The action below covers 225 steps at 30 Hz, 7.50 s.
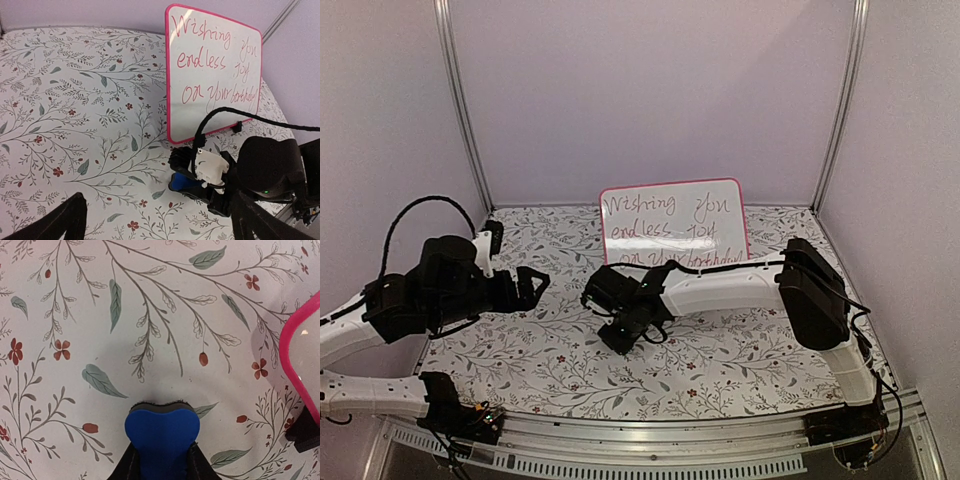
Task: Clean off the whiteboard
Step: Pick up the whiteboard eraser from the center of the board, then rotate the whiteboard at the center of the board, then hold the whiteboard at the center of the board.
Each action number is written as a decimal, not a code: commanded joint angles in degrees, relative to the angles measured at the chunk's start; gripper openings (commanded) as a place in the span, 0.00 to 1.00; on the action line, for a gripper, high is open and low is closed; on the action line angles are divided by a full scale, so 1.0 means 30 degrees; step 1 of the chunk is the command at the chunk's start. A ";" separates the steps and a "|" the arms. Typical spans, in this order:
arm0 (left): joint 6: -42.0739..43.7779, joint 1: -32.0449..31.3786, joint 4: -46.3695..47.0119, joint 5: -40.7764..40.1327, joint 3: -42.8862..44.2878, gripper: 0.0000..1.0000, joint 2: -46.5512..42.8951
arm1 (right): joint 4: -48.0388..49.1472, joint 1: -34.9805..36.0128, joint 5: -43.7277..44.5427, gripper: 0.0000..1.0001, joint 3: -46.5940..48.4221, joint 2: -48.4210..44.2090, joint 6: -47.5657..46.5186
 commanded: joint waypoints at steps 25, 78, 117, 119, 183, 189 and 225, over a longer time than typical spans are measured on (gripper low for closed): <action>0.3810 0.0818 0.4842 0.2907 0.1576 1.00 0.5246 | 0.0975 -0.1839 0.5696 0.07 -0.7722 -1.2310 0.0930; 0.2780 1.1502 2.6311 2.3185 0.7827 0.53 2.5388 | 0.2800 -0.3073 0.7607 0.11 -1.0668 -1.8105 -0.1421; -0.0530 0.6879 2.9009 1.7501 -0.0248 0.00 1.9949 | 0.2947 -0.3387 0.6909 0.11 -1.0856 -1.8501 -0.1540; -0.0619 0.6597 2.8831 1.6942 -0.0779 0.00 1.9357 | 0.2903 -0.3387 0.6868 0.12 -1.0862 -1.8475 -0.1499; 0.0670 0.5724 1.3344 1.0289 0.0146 0.75 0.7653 | 0.4825 -0.2686 0.3961 0.14 -0.5515 -1.3119 -0.7485; 0.0727 0.6855 1.1665 1.3006 0.1715 0.68 0.8936 | 0.5222 -0.2391 0.3966 0.14 -0.4557 -1.2144 -0.7560; -0.1256 1.0126 1.5488 2.0035 0.2768 0.47 1.3586 | 0.5169 -0.1654 0.4082 0.15 -0.2152 -0.9407 -0.7881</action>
